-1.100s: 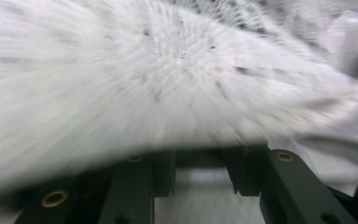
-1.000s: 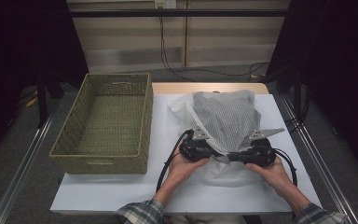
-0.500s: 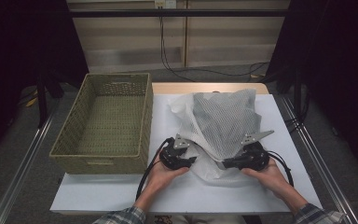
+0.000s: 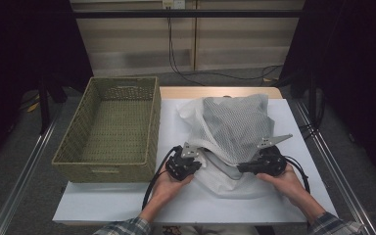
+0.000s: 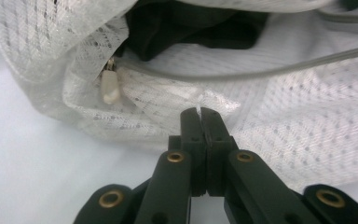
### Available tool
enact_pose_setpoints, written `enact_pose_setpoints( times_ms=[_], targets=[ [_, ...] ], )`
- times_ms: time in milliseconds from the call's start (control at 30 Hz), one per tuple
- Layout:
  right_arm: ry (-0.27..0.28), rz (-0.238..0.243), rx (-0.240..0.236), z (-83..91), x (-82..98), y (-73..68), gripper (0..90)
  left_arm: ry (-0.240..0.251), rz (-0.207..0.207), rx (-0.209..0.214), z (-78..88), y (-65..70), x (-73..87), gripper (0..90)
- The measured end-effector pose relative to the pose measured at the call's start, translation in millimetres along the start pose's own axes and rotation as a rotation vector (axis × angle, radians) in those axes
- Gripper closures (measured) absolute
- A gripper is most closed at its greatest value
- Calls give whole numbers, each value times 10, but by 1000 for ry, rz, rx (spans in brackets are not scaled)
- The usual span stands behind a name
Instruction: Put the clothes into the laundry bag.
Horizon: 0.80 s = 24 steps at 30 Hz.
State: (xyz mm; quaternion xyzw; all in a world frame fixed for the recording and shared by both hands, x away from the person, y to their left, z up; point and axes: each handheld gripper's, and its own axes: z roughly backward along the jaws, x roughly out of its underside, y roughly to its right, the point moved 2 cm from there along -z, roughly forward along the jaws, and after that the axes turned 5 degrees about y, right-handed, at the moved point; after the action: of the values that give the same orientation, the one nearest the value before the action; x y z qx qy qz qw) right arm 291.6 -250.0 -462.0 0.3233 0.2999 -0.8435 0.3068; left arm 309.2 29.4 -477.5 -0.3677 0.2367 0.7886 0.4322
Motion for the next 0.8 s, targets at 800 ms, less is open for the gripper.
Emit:
enact_pose_setpoints(
  times_ms=[800],
  targets=[
    [-24,-23,15,-52,62,30,882,97,29,47,553,72,259,686]
  ],
)
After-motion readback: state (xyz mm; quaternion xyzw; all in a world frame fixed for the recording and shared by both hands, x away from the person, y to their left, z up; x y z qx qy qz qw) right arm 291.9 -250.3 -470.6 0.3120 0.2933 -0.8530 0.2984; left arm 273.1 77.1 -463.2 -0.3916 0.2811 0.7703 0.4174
